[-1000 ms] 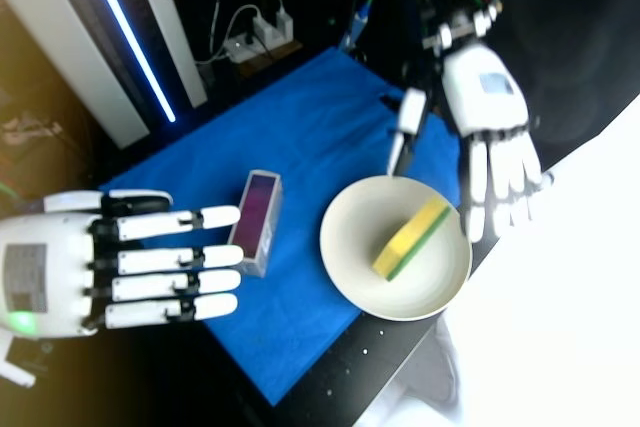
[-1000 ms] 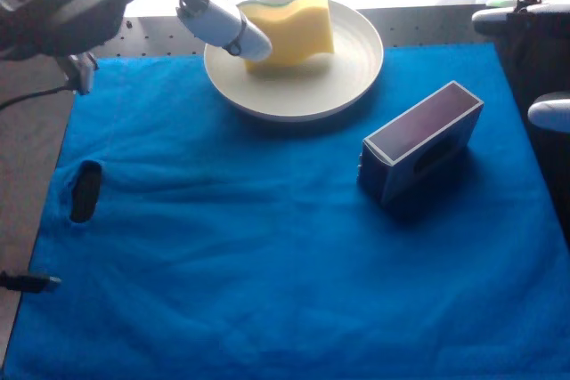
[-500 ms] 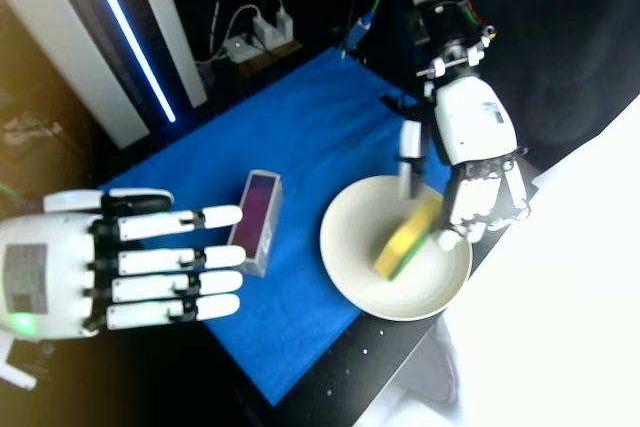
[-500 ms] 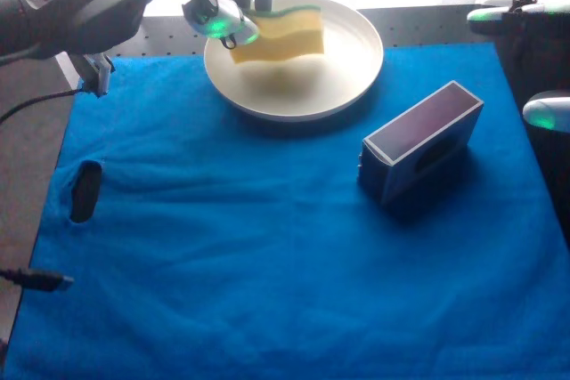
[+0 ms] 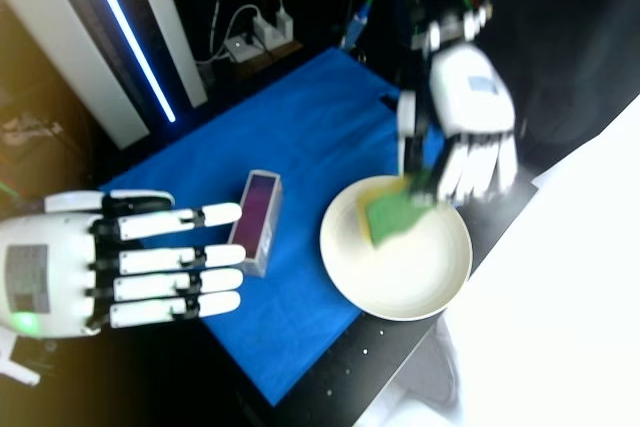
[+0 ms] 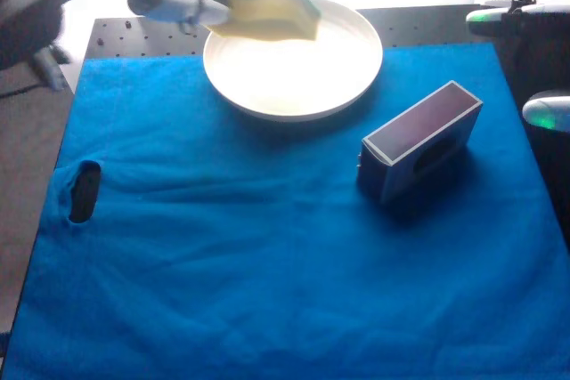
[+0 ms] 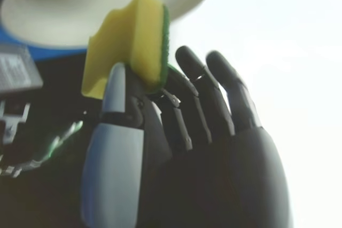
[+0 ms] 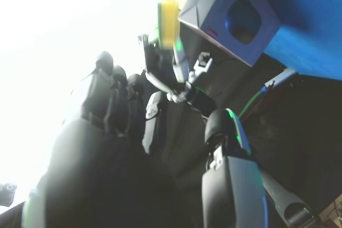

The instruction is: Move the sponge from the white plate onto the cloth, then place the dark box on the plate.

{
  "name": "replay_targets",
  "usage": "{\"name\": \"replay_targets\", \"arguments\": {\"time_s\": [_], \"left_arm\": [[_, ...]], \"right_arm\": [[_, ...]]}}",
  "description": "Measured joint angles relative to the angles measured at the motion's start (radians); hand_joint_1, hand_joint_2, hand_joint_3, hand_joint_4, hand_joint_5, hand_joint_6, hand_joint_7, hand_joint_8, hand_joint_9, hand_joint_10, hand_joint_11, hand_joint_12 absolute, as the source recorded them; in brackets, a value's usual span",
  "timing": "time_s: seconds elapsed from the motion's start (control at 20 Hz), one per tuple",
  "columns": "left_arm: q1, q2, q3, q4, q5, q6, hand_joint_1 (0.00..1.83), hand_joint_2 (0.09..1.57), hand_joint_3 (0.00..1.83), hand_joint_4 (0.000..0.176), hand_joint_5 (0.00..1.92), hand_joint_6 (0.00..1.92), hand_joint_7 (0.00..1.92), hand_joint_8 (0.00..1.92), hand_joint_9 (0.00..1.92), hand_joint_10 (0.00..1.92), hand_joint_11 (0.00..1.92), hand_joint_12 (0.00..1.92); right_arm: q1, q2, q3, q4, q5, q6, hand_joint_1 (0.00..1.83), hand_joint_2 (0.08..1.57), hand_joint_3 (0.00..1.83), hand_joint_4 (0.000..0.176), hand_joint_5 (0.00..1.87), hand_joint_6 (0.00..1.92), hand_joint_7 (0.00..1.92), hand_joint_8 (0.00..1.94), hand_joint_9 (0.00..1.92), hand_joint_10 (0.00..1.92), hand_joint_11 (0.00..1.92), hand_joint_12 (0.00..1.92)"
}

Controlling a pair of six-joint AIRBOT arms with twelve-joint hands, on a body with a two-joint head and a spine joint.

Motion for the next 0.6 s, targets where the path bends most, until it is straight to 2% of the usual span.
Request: {"name": "replay_targets", "arguments": {"time_s": [0.05,0.1,0.15,0.2,0.25,0.3,0.35,0.4,0.45,0.5,0.55,0.6], "left_arm": [[0.013,0.050,-0.050,0.008,-0.038,0.001,1.21,1.19,0.00,0.001,0.79,1.23,0.85,1.22,0.82,1.16,0.71,1.50],[0.037,0.114,-0.117,0.014,-0.090,0.001,1.32,1.17,0.00,0.000,0.78,1.21,0.88,1.14,0.84,1.30,0.59,1.48],[0.058,0.160,-0.162,0.025,-0.121,-0.002,1.33,1.17,0.00,0.000,0.80,1.20,0.87,1.14,0.81,1.35,0.53,1.51],[0.093,0.229,-0.232,0.045,-0.166,-0.004,1.34,1.16,0.00,0.000,0.82,1.21,0.91,1.07,0.81,1.32,0.53,1.43],[0.123,0.276,-0.275,0.064,-0.196,-0.008,1.36,1.14,0.00,0.000,0.85,1.11,0.96,1.01,0.87,1.25,0.58,1.34],[0.156,0.312,-0.306,0.087,-0.215,-0.027,1.36,1.12,0.00,0.000,0.89,1.03,0.98,1.01,0.91,1.22,0.62,1.34],[0.189,0.342,-0.333,0.106,-0.218,-0.051,1.25,1.14,0.00,0.000,0.88,1.03,0.97,1.10,0.88,1.04,0.66,1.44],[0.212,0.355,-0.344,0.130,-0.218,-0.077,1.24,1.10,0.00,0.000,0.96,0.93,1.05,0.98,0.97,0.95,0.78,1.42],[0.233,0.364,-0.356,0.149,-0.203,-0.091,1.24,1.09,0.00,0.000,1.00,0.87,1.07,0.94,1.03,0.87,0.84,1.39],[0.238,0.363,-0.363,0.159,-0.186,-0.093,1.26,1.09,0.00,0.000,1.01,0.78,1.06,1.02,1.04,0.91,0.88,1.43],[0.241,0.358,-0.363,0.163,-0.179,-0.094,1.27,1.08,0.00,0.000,1.02,0.75,1.09,0.99,1.04,0.85,0.78,1.32],[0.244,0.349,-0.360,0.169,-0.166,-0.107,1.37,1.07,0.00,0.000,1.01,0.71,1.10,0.89,1.05,1.04,0.76,1.29]], "right_arm": [[0.000,0.002,-0.005,0.001,0.000,0.002,0.80,1.21,0.00,0.150,0.39,0.00,0.28,0.00,0.13,0.00,0.08,0.04],[0.000,0.003,-0.011,-0.001,0.000,0.003,0.82,1.21,0.00,0.144,0.39,0.00,0.28,0.00,0.14,0.00,0.08,0.04],[0.000,0.003,-0.011,-0.003,0.001,0.002,0.83,1.21,0.00,0.144,0.38,0.00,0.28,0.00,0.14,0.01,0.08,0.04],[0.000,0.004,-0.012,-0.003,0.000,0.003,0.85,1.20,0.00,0.142,0.39,0.00,0.29,0.00,0.16,0.01,0.08,0.04],[0.000,0.006,-0.013,-0.001,-0.002,0.003,0.89,1.20,0.00,0.125,0.39,0.00,0.29,0.00,0.17,0.01,0.10,0.04],[0.000,0.008,-0.016,0.001,-0.002,0.003,0.93,1.20,0.00,0.118,0.39,0.00,0.29,0.00,0.17,0.01,0.11,0.04],[0.000,0.010,-0.016,0.003,0.001,0.003,0.93,1.21,0.00,0.113,0.38,0.00,0.29,0.00,0.18,0.01,0.12,0.05],[0.000,0.009,-0.018,0.008,0.000,0.002,0.88,1.20,0.00,0.112,0.39,0.00,0.30,0.00,0.19,0.01,0.13,0.05],[0.000,0.009,-0.020,0.008,-0.001,0.003,0.87,1.20,0.00,0.108,0.39,0.00,0.31,0.00,0.21,0.01,0.15,0.05],[0.000,0.008,-0.020,0.005,0.000,0.003,0.87,1.19,0.00,0.106,0.39,0.00,0.31,0.01,0.22,0.01,0.15,0.05],[0.000,0.008,-0.020,0.005,0.000,0.003,0.90,1.20,0.00,0.111,0.38,0.00,0.30,0.00,0.21,0.01,0.14,0.04],[0.000,0.009,-0.020,0.005,0.000,0.003,0.87,1.21,0.00,0.121,0.37,0.00,0.30,0.00,0.20,0.00,0.14,0.04]]}}
